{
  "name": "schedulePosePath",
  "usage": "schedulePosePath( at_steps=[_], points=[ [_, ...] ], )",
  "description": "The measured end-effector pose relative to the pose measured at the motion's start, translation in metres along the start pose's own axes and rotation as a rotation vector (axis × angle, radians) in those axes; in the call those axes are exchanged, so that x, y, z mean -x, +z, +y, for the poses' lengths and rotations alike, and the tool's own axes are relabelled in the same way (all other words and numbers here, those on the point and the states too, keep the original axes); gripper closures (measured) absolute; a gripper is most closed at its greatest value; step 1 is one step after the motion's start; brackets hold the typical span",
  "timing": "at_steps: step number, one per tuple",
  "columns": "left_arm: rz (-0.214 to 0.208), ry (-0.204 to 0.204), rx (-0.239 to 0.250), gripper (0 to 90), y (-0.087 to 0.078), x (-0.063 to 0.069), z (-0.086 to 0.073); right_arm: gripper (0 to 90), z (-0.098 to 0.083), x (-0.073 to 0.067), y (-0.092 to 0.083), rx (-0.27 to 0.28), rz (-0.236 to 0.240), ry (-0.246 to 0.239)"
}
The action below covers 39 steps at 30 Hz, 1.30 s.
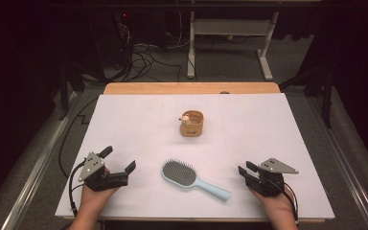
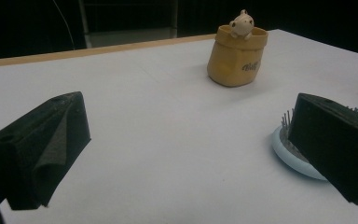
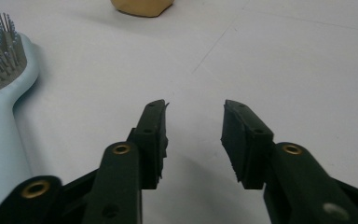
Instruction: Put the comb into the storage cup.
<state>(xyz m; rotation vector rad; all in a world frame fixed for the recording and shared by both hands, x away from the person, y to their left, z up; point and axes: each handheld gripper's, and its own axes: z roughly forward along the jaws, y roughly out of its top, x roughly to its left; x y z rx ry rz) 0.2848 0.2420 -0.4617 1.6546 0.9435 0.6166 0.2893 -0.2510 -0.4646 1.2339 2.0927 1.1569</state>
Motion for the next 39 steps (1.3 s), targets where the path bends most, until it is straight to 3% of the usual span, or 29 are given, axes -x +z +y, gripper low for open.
schedulePosePath(
  at_steps=[3, 5, 11, 19, 23, 29, 34, 39],
  points=[
    [-0.001, 0.0, 0.0, 0.2, 0.0, 0.0, 0.0, 52.9, 0.001, 0.002, 0.0, -0.004, 0.012, 0.005],
    [-0.002, -0.003, 0.004, 0.2, -0.001, 0.0, 0.001, 43.4, 0.001, 0.004, 0.001, -0.004, 0.034, 0.013],
    [-0.003, -0.003, 0.005, 0.2, -0.001, 0.0, 0.001, 23.8, 0.001, 0.005, 0.002, 0.008, 0.029, 0.015],
    [-0.002, -0.001, 0.004, 0.2, -0.001, 0.0, 0.001, 11.4, 0.002, 0.005, 0.003, 0.01, 0.034, 0.008],
    [-0.003, -0.002, 0.007, 0.2, -0.001, -0.001, 0.001, 0.3, 0.003, 0.003, 0.003, 0.022, 0.021, 0.009],
    [-0.008, 0.0, 0.009, 0.2, -0.001, -0.001, 0.001, 0.2, 0.004, 0.004, -0.001, 0.072, 0.013, 0.005],
    [-0.01, 0.007, 0.008, 0.2, -0.001, 0.0, 0.001, 0.2, 0.007, 0.005, 0.001, 0.061, 0.017, 0.002],
    [-0.015, 0.01, 0.012, 0.2, -0.001, 0.0, 0.001, 0.2, 0.015, 0.005, 0.008, -0.03, 0.023, -0.027]
  ],
)
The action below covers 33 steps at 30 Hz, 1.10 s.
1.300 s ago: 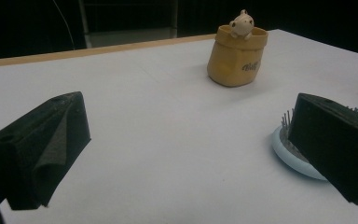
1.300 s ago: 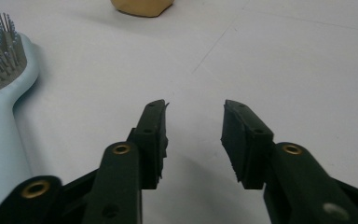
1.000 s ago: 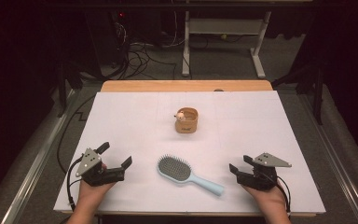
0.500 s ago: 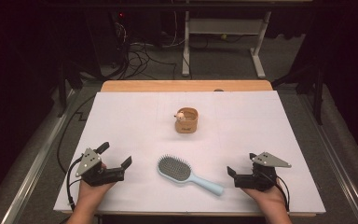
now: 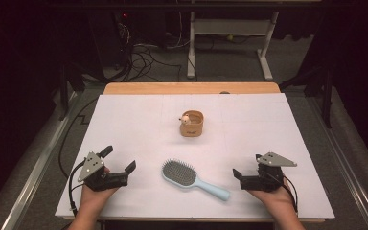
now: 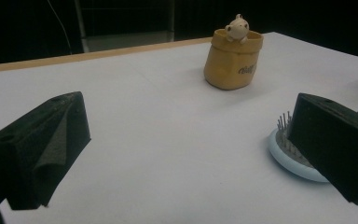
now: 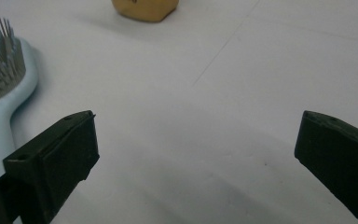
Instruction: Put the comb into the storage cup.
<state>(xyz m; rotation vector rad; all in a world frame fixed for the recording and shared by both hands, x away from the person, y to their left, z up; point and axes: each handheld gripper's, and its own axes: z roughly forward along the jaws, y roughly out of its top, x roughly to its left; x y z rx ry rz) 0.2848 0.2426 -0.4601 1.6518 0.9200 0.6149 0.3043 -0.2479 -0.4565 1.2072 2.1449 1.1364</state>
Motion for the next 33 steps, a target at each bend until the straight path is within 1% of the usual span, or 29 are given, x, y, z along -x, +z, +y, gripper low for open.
schedulePosePath(
  at_steps=[1, 2, 3, 4, 5, 6, 8, 9, 10, 11, 12, 13, 14, 15, 16, 17, 18, 19, 20, 21, 24, 26, 28, 29, 33],
  points=[
    [-0.003, -0.001, 0.0, 0.2, 0.0, 0.0, 0.0, 0.2, 0.003, -0.001, 0.004, -0.043, 0.01, -0.014],
    [-0.004, -0.001, 0.0, 0.2, 0.001, 0.0, 0.0, 0.2, 0.003, -0.001, 0.004, -0.043, 0.01, -0.014],
    [-0.006, -0.002, 0.0, 0.2, 0.001, 0.001, 0.0, 0.3, 0.006, -0.002, 0.007, -0.079, 0.018, -0.034],
    [-0.008, 0.0, -0.001, 0.2, 0.001, 0.001, 0.0, 0.3, 0.006, -0.002, 0.007, -0.079, 0.018, -0.034],
    [-0.008, 0.004, -0.002, 0.2, 0.001, 0.001, 0.0, 0.2, 0.008, -0.003, 0.009, -0.124, 0.035, -0.047],
    [-0.009, 0.007, -0.002, 0.2, 0.002, 0.001, 0.0, 0.2, 0.008, -0.003, 0.009, -0.124, 0.035, -0.047],
    [-0.012, 0.006, 0.0, 0.2, 0.002, 0.002, 0.0, 0.2, 0.009, -0.003, 0.012, -0.16, 0.05, -0.059],
    [-0.013, 0.006, 0.0, 0.2, 0.002, 0.002, 0.0, 0.3, 0.01, -0.003, 0.015, -0.193, 0.058, -0.077],
    [-0.013, 0.006, 0.0, 0.2, 0.002, 0.002, 0.0, 0.3, 0.01, -0.003, 0.015, -0.193, 0.058, -0.077],
    [-0.014, 0.005, 0.001, 0.2, 0.002, 0.003, 0.0, 0.2, 0.009, -0.003, 0.016, -0.209, 0.06, -0.085],
    [-0.014, 0.005, 0.0, 0.2, 0.002, 0.003, 0.0, 0.2, 0.009, -0.002, 0.018, -0.238, 0.065, -0.101],
    [-0.014, 0.005, 0.0, 0.2, 0.002, 0.003, 0.0, 0.2, 0.009, -0.002, 0.018, -0.238, 0.065, -0.101],
    [-0.014, 0.005, 0.0, 0.2, 0.002, 0.003, 0.0, 0.3, 0.008, -0.003, 0.019, -0.265, 0.073, -0.115],
    [-0.014, 0.008, 0.0, 0.2, 0.002, 0.003, 0.0, 0.2, 0.008, -0.004, 0.02, -0.28, 0.075, -0.115],
    [-0.014, 0.007, 0.0, 0.2, 0.002, 0.003, 0.0, 0.3, 0.007, -0.004, 0.021, -0.291, 0.077, -0.129],
    [-0.014, 0.007, 0.0, 0.2, 0.002, 0.003, 0.0, 0.3, 0.007, -0.004, 0.021, -0.291, 0.077, -0.129],
    [-0.014, 0.008, -0.001, 0.2, 0.002, 0.003, 0.0, 0.2, 0.007, -0.005, 0.021, -0.311, 0.075, -0.145],
    [-0.014, 0.008, -0.001, 0.2, 0.002, 0.003, 0.0, 0.2, 0.007, -0.005, 0.021, -0.311, 0.075, -0.145],
    [-0.014, 0.008, -0.002, 0.2, 0.003, 0.003, 0.0, 0.2, 0.006, -0.005, 0.022, -0.328, 0.077, -0.162],
    [-0.015, 0.008, -0.002, 0.2, 0.003, 0.003, 0.0, 0.2, 0.006, -0.005, 0.022, -0.34, 0.079, -0.169],
    [-0.016, 0.009, -0.003, 0.2, 0.003, 0.003, 0.0, 0.3, 0.008, -0.006, 0.022, -0.355, 0.08, -0.193],
    [-0.016, 0.009, -0.005, 0.2, 0.003, 0.003, 0.0, 0.3, 0.01, -0.006, 0.021, -0.355, 0.082, -0.195],
    [-0.017, 0.007, -0.006, 0.2, 0.003, 0.003, 0.0, 0.3, 0.017, -0.008, 0.02, -0.338, 0.099, -0.203],
    [-0.018, 0.007, -0.006, 0.2, 0.004, 0.003, 0.0, 0.3, 0.017, -0.008, 0.02, -0.338, 0.099, -0.203],
    [-0.02, 0.006, -0.007, 0.2, 0.004, 0.003, -0.001, 0.3, 0.028, -0.015, 0.019, -0.308, 0.136, -0.207]
  ],
)
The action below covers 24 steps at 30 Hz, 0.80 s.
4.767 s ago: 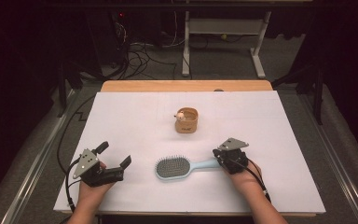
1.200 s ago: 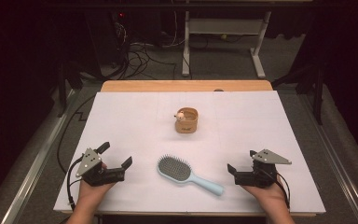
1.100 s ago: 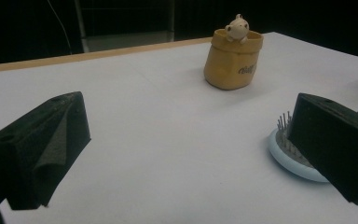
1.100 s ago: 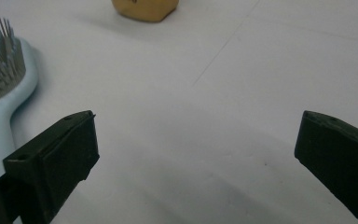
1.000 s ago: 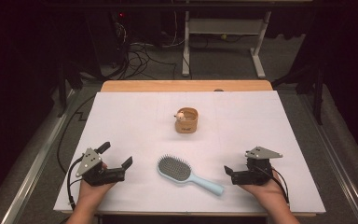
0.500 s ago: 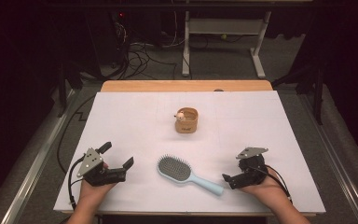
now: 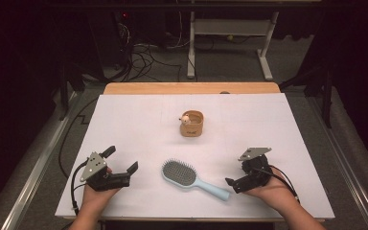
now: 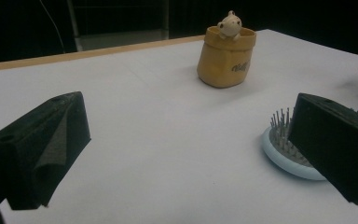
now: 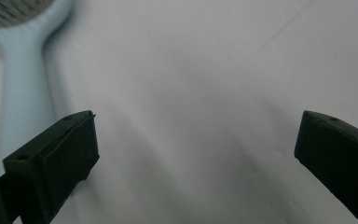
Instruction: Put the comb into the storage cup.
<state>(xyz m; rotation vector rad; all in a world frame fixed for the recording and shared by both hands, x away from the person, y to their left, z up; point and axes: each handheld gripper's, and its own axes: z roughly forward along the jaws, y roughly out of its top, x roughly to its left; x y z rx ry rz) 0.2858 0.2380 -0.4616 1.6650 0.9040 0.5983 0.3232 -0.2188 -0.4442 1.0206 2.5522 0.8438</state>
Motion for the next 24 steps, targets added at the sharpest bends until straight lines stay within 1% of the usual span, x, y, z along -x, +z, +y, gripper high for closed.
schedulePosePath(
  at_steps=[3, 4, 5, 7, 8, 12, 14, 15, 18, 19, 21, 22, 24],
  points=[
    [-0.001, -0.003, 0.003, 0.2, 0.0, 0.0, 0.0, 0.3, 0.009, -0.006, 0.0, 0.02, 0.029, -0.009],
    [-0.002, -0.005, 0.003, 0.2, 0.0, 0.0, 0.0, 0.3, 0.016, -0.011, 0.002, 0.03, 0.047, -0.023],
    [-0.002, -0.005, 0.003, 0.2, 0.0, 0.0, 0.0, 0.3, 0.016, -0.011, 0.002, 0.03, 0.047, -0.023],
    [-0.002, -0.006, 0.003, 0.2, 0.0, -0.001, 0.0, 0.3, 0.022, -0.016, 0.003, 0.03, 0.056, -0.042],
    [-0.002, -0.007, 0.004, 0.2, 0.0, -0.001, 0.0, 0.3, 0.024, -0.018, 0.004, 0.03, 0.064, -0.044],
    [-0.002, -0.008, 0.004, 0.2, 0.0, -0.001, 0.0, 0.3, 0.038, -0.026, 0.008, 0.039, 0.092, -0.08],
    [-0.002, -0.008, 0.005, 0.2, -0.001, -0.001, 0.0, 0.3, 0.041, -0.028, 0.009, 0.038, 0.098, -0.083],
    [-0.002, -0.008, 0.005, 0.2, -0.001, -0.001, 0.0, 0.3, 0.046, -0.032, 0.012, 0.039, 0.106, -0.098],
    [-0.003, -0.008, 0.006, 0.2, -0.001, -0.002, 0.0, 0.3, 0.05, -0.037, 0.015, 0.038, 0.116, -0.105],
    [-0.002, -0.009, 0.007, 0.2, -0.001, -0.002, 0.0, 0.3, 0.053, -0.04, 0.018, 0.035, 0.13, -0.109],
    [-0.002, -0.009, 0.007, 0.2, -0.001, -0.002, 0.0, 0.3, 0.055, -0.042, 0.019, 0.035, 0.136, -0.113],
    [-0.002, -0.009, 0.007, 0.2, -0.001, -0.002, 0.0, 0.3, 0.059, -0.046, 0.022, 0.033, 0.146, -0.121],
    [-0.003, -0.009, 0.008, 0.2, -0.001, -0.002, 0.0, 0.3, 0.06, -0.048, 0.024, 0.027, 0.15, -0.123]
  ],
)
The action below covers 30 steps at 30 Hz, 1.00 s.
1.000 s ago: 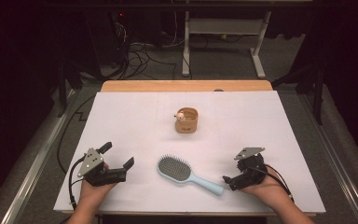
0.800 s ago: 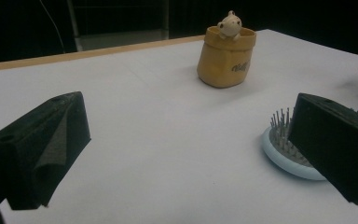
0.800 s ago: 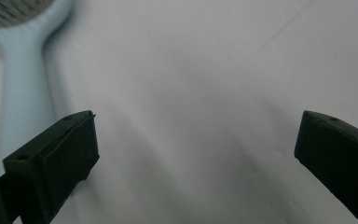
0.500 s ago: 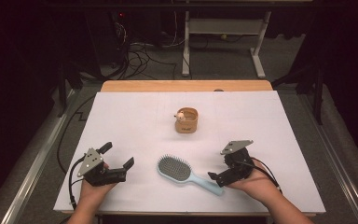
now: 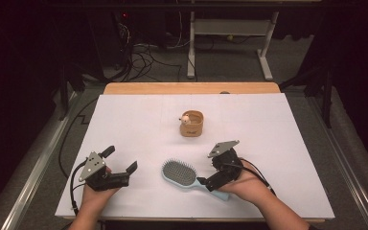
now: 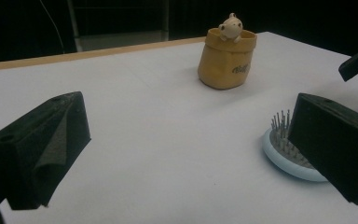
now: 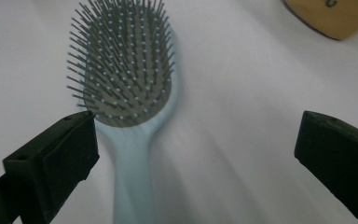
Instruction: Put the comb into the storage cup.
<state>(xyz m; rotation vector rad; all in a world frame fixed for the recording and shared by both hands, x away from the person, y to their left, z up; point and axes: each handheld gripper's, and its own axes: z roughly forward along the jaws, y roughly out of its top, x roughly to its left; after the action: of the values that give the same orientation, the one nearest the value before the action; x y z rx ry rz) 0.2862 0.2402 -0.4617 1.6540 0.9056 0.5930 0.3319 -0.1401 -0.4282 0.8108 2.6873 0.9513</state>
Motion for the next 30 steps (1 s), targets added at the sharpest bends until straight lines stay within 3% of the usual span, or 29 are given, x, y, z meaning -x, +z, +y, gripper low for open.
schedulePosePath(
  at_steps=[15, 30],
  points=[
    [0.0, -0.005, 0.005, 0.2, 0.0, -0.001, 0.0, 0.4, 0.024, -0.019, 0.035, -0.052, 0.05, -0.06],
    [-0.002, -0.001, 0.007, 0.2, 0.0, 0.0, 0.001, 0.4, 0.033, -0.029, 0.041, -0.057, 0.069, -0.085]
  ],
)
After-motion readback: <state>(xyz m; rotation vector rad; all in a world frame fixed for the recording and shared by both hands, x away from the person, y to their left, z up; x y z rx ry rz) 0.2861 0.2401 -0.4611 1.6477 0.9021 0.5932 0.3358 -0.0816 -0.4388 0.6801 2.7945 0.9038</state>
